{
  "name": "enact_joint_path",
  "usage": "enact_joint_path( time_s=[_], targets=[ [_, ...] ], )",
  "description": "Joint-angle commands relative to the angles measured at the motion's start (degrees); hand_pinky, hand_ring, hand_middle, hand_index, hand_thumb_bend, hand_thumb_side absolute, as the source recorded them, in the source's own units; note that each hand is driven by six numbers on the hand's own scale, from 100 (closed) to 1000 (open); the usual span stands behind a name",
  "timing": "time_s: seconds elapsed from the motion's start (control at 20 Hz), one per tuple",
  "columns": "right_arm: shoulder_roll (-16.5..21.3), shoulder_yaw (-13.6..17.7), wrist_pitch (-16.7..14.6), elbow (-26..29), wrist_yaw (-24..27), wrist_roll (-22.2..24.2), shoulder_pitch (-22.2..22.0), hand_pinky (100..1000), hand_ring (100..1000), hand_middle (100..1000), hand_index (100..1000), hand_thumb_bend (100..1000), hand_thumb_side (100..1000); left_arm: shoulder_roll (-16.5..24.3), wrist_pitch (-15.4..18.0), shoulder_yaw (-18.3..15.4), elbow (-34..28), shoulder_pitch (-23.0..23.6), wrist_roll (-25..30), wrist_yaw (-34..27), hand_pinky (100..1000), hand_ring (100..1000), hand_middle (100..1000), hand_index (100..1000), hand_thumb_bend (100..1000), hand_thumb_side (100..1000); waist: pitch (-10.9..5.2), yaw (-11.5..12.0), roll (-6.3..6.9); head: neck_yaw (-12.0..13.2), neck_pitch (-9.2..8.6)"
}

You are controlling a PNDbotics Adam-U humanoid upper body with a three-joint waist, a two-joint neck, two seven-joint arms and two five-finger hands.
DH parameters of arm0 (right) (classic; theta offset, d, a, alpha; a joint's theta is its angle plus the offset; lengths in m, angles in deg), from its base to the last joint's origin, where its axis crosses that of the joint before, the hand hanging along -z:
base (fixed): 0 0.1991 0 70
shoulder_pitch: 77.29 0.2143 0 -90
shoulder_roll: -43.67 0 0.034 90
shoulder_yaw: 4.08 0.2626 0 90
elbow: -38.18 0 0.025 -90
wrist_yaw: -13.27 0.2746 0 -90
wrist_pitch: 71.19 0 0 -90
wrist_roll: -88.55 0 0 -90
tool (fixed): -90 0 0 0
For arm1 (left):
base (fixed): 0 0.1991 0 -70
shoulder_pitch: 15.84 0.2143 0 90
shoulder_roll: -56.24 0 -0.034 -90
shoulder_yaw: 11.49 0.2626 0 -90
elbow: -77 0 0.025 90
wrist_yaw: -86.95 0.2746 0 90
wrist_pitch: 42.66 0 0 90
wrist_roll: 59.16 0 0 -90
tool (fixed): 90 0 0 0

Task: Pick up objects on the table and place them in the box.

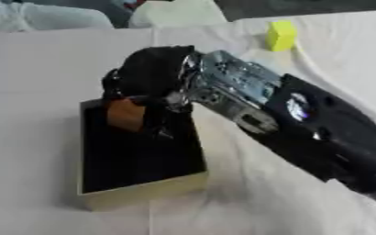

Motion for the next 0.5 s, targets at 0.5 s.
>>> enact_joint_path(
  time_s=[0.5],
  targets=[
    [2.1,1.0,0.7,1.7,8.5,4.5,1.0,805,903,831,898,383,100,0.4,-0.2,-0.2,-0.8,-0.4,0.1,-0.1,871,597,654,789,425,782,-0.74,0.2,-0.04,0.1,-0.29]
  ],
)
